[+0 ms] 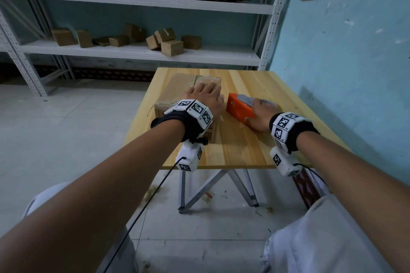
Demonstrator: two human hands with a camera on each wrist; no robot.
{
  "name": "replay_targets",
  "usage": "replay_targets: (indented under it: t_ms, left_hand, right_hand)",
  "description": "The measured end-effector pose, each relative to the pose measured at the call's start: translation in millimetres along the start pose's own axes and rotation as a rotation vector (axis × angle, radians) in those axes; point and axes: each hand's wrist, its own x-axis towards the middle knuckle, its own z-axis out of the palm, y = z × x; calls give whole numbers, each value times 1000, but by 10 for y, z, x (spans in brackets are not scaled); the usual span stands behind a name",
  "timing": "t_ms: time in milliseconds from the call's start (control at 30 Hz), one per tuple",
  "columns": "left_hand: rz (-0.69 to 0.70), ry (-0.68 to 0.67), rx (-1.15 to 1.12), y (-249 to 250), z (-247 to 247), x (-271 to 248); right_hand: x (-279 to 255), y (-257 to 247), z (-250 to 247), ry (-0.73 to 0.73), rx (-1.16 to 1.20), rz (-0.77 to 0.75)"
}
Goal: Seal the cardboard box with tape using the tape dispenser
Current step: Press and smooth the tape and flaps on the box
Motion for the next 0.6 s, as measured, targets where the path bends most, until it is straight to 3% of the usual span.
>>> replay_targets:
  t_ms: [167, 300, 367, 400, 500, 600]
  left_hand:
    - [-19, -45, -43, 84, -32, 133]
    - [-19, -87, -55, 124, -27, 240]
    - [-64, -105, -120, 166, -46, 291]
    - [-101, -119, -167, 199, -76, 322]
    - [-169, -158, -402, 271, -275, 361]
    - [-171, -128, -891, 163, -547, 251]
  right_hand:
    - [35, 18, -91, 6, -50, 82]
    - [-22, -63, -146, 229, 100, 114]
    - [-49, -145, -192, 317, 332, 51]
    - [-55, -192, -220, 297, 520, 12]
    - [-88, -364, -300, 47, 1069, -57]
    - [-94, -465, -329, -58, 1224, -82]
